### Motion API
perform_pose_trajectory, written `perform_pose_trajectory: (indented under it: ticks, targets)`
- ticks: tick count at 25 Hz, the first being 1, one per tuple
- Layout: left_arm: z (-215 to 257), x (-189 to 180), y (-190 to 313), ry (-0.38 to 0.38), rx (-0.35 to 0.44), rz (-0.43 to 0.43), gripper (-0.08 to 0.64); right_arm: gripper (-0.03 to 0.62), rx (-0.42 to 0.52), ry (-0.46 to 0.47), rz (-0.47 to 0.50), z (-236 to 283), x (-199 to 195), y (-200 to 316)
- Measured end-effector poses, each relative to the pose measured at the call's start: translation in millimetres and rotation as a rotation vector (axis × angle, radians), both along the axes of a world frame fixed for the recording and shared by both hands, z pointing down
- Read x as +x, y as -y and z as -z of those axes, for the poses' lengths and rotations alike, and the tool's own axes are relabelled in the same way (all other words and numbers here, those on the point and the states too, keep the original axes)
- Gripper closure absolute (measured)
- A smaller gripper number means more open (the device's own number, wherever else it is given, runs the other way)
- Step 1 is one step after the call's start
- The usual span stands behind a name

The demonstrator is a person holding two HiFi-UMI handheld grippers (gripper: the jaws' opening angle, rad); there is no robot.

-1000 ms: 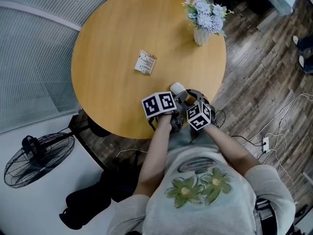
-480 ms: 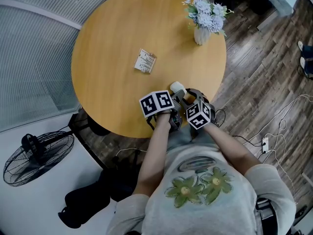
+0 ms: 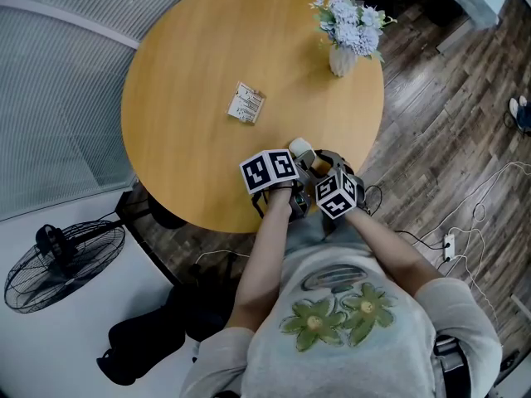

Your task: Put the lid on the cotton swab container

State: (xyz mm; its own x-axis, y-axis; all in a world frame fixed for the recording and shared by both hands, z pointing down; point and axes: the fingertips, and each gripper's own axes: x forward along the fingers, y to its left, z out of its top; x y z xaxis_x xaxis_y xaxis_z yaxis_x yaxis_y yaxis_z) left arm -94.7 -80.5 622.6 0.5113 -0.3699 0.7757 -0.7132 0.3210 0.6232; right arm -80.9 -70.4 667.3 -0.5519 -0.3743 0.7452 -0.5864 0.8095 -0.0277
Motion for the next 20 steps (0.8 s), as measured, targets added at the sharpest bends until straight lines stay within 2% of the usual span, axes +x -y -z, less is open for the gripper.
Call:
perform_pose_trajectory:
  ticks: [11, 20]
  targets:
    - [-1.8, 0.6, 1.5, 0.050, -0.010, -0.044, 0.374, 0.416, -0.004, 0.007, 0.002, 0.2, -0.1, 0.0]
    - [-2.6, 1.1, 2.1, 0.042, -0.017, -0.052, 0.374, 0.414, -0.006, 0.011, 0.006, 0.0, 0.3, 0.5]
